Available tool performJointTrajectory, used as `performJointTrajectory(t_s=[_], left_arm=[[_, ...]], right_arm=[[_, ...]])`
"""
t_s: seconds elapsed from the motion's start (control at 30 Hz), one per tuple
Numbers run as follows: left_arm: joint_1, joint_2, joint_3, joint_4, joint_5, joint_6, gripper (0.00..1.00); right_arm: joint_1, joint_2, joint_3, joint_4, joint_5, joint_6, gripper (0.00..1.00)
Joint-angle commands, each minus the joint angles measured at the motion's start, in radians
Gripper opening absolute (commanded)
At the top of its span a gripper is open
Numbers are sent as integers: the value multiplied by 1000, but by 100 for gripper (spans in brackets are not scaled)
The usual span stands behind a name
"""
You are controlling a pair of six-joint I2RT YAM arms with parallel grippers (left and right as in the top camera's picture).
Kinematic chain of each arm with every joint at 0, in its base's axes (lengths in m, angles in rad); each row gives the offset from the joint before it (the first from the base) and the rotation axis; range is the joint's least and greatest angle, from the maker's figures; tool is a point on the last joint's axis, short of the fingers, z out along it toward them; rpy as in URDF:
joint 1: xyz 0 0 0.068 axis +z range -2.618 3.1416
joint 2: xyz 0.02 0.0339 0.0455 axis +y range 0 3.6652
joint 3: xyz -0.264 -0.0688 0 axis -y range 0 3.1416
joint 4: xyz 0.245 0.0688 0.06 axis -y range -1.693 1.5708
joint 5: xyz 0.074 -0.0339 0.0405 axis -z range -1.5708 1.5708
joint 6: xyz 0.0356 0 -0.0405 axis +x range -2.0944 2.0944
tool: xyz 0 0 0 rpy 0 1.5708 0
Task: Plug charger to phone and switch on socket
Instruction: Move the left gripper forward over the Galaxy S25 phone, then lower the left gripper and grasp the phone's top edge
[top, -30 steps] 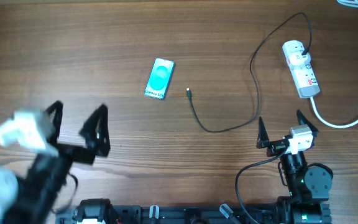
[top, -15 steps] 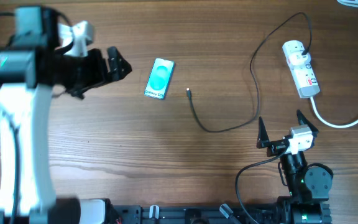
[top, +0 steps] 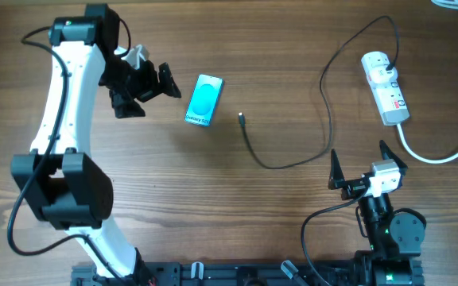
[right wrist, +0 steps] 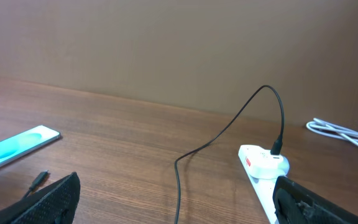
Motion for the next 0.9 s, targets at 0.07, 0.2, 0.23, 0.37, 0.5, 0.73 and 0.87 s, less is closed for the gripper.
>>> performJointTrajectory(t_s=[0.07, 0.2, 0.23, 0.37, 0.5, 0.73, 0.87], left_arm=[[-6, 9, 11, 15, 16, -7, 28], [-17, 9, -6, 41, 12, -60, 4], [-22, 9, -12, 51, 12, -62, 4], [-55, 9, -54, 101, 8, -85, 4], [-123, 10, -113, 163, -45, -85, 9], [-279, 19, -182, 243, -352, -190, 34], [-320, 26, -208, 308, -386, -190, 95]], right_arm=[[-4, -7, -1, 3, 17, 8, 100], [-4, -7, -1, 3, 17, 8, 100], [-4, -7, -1, 4, 17, 8, 100], [-4, -7, -1, 3, 17, 8, 100], [-4, -7, -1, 3, 17, 8, 100], [-4, -7, -1, 3, 17, 8, 100], [-4, -7, -1, 3, 17, 8, 100]])
